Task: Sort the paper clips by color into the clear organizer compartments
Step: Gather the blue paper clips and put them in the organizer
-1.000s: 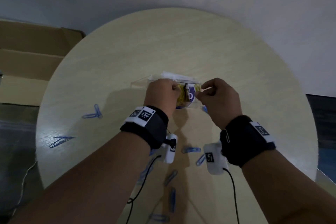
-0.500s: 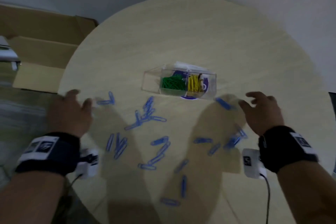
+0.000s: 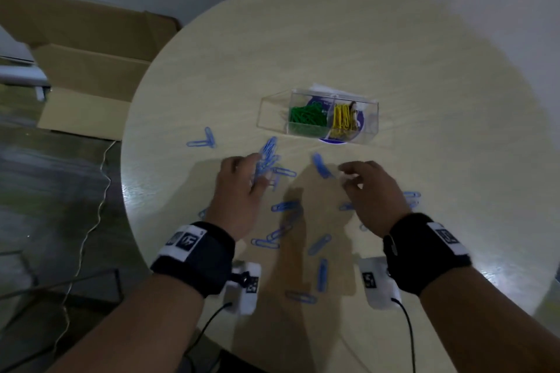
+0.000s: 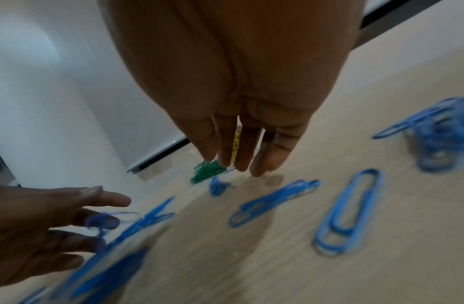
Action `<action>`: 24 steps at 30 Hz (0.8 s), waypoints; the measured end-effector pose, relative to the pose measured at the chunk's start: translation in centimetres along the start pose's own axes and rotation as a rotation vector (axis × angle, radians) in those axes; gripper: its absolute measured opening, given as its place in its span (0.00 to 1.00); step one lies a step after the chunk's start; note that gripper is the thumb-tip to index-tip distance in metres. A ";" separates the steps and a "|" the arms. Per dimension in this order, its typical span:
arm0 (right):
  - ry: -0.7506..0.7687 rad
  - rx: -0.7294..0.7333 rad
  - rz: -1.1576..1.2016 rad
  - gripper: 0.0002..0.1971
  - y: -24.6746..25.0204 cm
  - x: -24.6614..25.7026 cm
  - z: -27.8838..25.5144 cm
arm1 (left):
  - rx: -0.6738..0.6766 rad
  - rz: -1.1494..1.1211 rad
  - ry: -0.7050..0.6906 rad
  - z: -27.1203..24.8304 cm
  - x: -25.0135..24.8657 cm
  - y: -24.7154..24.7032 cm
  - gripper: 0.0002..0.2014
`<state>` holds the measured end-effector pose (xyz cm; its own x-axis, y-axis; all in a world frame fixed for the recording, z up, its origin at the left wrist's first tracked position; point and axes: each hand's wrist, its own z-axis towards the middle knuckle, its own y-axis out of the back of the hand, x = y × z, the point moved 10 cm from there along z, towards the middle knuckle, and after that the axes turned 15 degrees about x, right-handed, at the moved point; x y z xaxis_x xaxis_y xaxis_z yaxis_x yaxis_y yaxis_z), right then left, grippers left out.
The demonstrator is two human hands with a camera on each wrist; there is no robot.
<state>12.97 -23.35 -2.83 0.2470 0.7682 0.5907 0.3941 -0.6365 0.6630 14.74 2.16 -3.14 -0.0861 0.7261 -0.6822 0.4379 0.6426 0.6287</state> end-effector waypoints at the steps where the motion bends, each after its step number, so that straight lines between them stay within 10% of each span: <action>1: 0.013 -0.057 0.013 0.13 1.0 -0.6 -1.3 | -0.016 -0.031 -0.026 -1.0 0.0 0.9 0.23; 5: -0.034 -0.174 -0.126 0.11 3.5 -4.1 -7.9 | -0.098 0.291 -0.011 -5.9 3.7 4.5 0.14; 13: 0.387 0.598 -0.369 0.13 -14.5 4.8 -13.0 | 0.170 0.435 -0.124 -7.6 4.1 -1.9 0.07; 20: 0.438 0.205 -0.403 0.09 -9.6 7.2 -5.6 | 0.223 0.308 -0.342 -1.6 -2.1 -2.5 0.07; 24: 0.235 -0.166 -0.169 0.15 1.1 1.3 -4.8 | -0.031 0.310 -0.238 1.6 -0.4 5.0 0.14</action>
<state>9.46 -23.39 0.88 -0.0280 0.8395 0.5426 0.2574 -0.5184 0.8155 18.37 4.74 -0.34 0.2574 0.8123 -0.5234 0.3834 0.4114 0.8269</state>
